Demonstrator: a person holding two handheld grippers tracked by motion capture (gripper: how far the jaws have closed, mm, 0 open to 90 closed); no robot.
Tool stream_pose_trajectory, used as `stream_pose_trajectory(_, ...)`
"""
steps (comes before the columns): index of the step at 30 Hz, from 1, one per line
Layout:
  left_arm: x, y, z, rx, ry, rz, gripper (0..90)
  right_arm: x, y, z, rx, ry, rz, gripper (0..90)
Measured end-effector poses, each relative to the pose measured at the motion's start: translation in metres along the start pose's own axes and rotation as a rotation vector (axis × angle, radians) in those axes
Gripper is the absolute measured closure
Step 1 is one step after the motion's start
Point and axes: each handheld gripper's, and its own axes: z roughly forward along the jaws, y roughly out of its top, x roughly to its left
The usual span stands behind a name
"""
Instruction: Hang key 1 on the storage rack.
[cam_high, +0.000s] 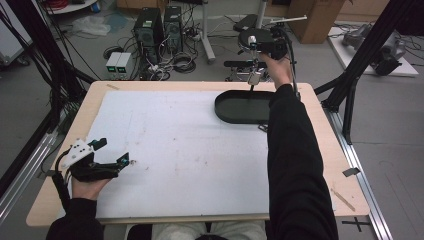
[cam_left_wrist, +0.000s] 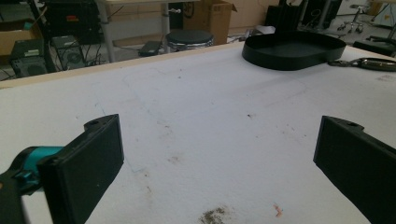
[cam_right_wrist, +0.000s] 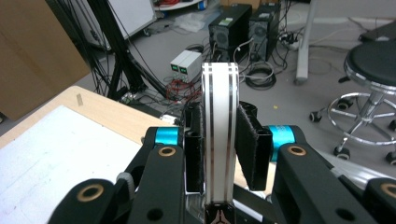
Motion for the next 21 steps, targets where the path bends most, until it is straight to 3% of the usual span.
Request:
stream_pose_trajectory(9,0.0,0.0,0.002,-0.001,-0.004,0.003,2.0,-0.007,-0.016,0.004,0.006,0.011,0.055,73.1)
stream_pose_trajectory(10,0.0,0.0,0.002,0.001,-0.003,0.002,2.0,-0.006,-0.018,0.004,0.014,0.009,0.058,68.9)
stream_pose_trajectory(12,0.0,0.0,0.002,-0.001,-0.005,0.003,2.0,-0.007,-0.02,0.006,0.028,0.005,0.061,47.9)
stream_pose_trajectory(17,0.0,0.0,0.002,-0.006,-0.005,-0.002,2.0,-0.007,-0.026,0.005,0.037,0.036,0.095,32.3)
stream_pose_trajectory(21,0.0,0.001,0.002,-0.005,-0.005,0.001,2.0,-0.003,-0.028,0.006,0.074,0.032,0.105,4.3)
